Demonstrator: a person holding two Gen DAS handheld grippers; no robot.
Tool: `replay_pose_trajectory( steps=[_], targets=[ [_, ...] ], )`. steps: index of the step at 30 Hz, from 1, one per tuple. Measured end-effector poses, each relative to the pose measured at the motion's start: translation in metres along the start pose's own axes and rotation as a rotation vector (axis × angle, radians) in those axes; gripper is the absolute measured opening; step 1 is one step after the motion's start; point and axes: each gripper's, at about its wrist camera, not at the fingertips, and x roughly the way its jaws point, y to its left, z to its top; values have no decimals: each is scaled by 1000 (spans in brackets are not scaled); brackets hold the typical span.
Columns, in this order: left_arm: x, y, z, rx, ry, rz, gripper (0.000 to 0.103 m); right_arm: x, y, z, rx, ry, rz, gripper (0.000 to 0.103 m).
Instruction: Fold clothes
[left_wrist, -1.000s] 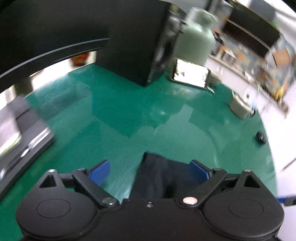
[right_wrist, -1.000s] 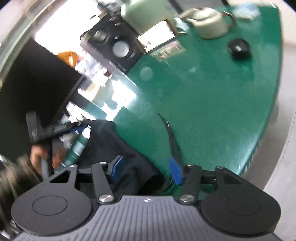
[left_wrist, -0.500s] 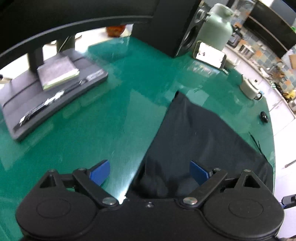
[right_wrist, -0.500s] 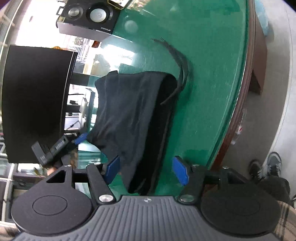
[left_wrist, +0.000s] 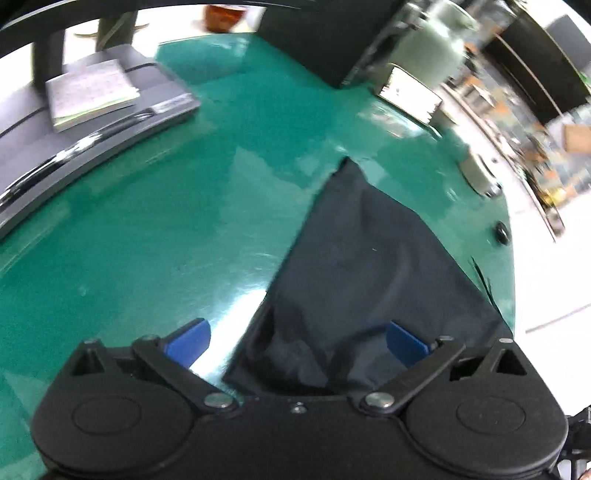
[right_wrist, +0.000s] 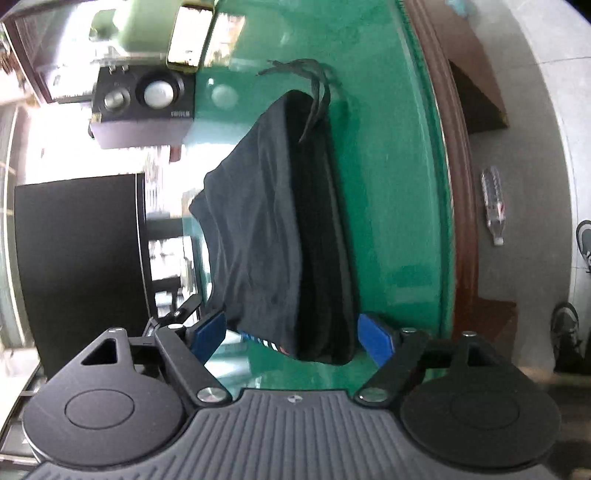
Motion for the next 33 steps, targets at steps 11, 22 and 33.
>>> replay_pose_trajectory(
  steps=[11,22,33],
  targets=[
    [-2,8,-9,-46,-16,14,8,15,14,-31,-121,-141,-168,19],
    [-27,11,-12,-33,-84,62,52,3,7,-32,-100,-85,-167,44],
    [-56,12,-35,-122,-157,-84,52,34,93,-99,-1011,-94,-299,28]
  ],
)
